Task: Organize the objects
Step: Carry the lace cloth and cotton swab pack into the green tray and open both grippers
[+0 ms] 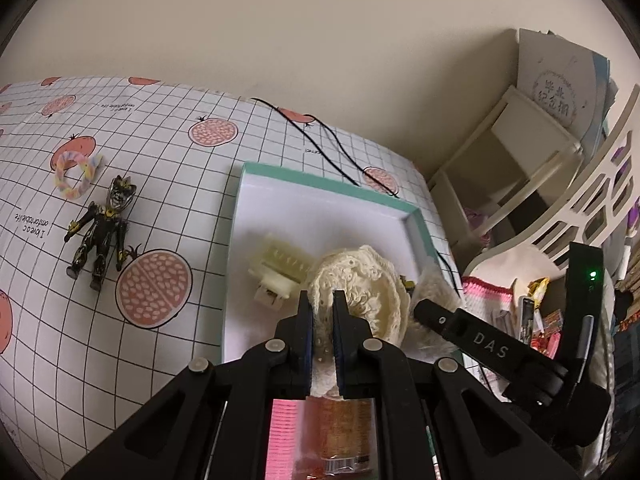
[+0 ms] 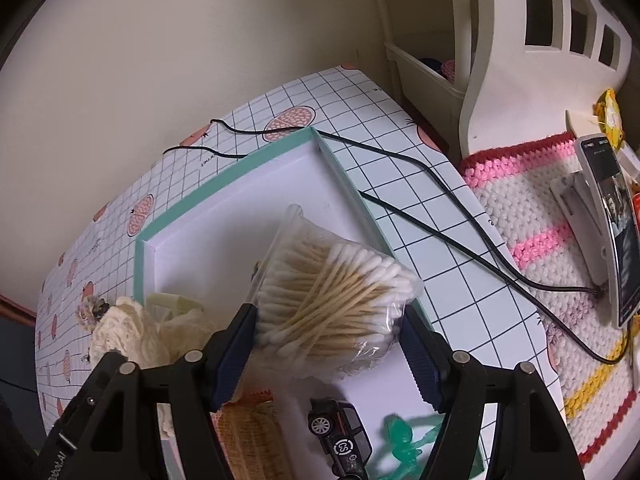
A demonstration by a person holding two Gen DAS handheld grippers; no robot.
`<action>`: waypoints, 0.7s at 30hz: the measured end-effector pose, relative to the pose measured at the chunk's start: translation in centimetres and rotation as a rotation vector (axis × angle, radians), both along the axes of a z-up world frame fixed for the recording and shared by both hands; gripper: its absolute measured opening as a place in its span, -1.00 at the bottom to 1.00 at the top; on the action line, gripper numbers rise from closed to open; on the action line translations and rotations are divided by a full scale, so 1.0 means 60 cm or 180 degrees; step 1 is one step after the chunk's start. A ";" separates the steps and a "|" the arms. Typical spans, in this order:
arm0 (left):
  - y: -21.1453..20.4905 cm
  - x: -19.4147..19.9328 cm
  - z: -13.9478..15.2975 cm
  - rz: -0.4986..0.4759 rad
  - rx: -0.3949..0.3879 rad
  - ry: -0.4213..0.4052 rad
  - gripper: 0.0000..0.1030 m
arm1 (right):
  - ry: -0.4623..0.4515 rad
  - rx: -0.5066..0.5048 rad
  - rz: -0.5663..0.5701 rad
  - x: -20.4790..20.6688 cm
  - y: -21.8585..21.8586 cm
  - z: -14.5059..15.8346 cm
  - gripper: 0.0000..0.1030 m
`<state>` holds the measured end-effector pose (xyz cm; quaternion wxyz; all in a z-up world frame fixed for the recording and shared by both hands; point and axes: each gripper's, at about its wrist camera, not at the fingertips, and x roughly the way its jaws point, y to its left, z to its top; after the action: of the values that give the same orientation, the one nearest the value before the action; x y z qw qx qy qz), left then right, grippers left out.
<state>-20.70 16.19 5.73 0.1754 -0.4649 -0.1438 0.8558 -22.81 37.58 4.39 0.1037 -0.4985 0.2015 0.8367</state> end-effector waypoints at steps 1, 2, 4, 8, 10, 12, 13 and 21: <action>-0.001 0.000 -0.002 0.0003 -0.0020 -0.0009 -0.83 | -0.0007 0.0007 0.0005 0.000 -0.002 -0.001 0.43; 0.000 -0.001 -0.005 -0.0002 -0.0060 -0.0024 -0.83 | -0.0018 0.0009 0.0013 -0.001 -0.004 -0.002 0.43; 0.002 -0.001 -0.011 -0.0011 -0.0177 -0.0064 -0.83 | -0.0041 0.0020 0.0021 -0.002 -0.007 -0.004 0.43; 0.003 -0.001 -0.026 -0.0023 -0.0288 -0.0159 -0.83 | -0.0122 -0.0007 0.0029 -0.002 -0.008 -0.009 0.44; 0.001 -0.001 -0.029 -0.0024 -0.0297 -0.0181 -0.83 | -0.0160 -0.0011 0.0034 -0.002 -0.009 -0.012 0.44; -0.001 0.000 -0.029 -0.0023 -0.0287 -0.0185 -0.82 | -0.0183 -0.0021 0.0031 -0.001 -0.008 -0.015 0.44; -0.002 0.000 -0.029 -0.0023 -0.0283 -0.0189 -0.81 | -0.0188 -0.0030 0.0025 -0.001 -0.008 -0.016 0.44; -0.010 -0.001 -0.024 0.0003 -0.0262 -0.0213 -0.60 | -0.0204 -0.0074 -0.0013 0.001 -0.005 -0.016 0.46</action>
<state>-20.76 15.56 4.27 0.1508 -0.5000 -0.1145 0.8451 -22.78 37.30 3.43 0.1060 -0.5259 0.2088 0.8177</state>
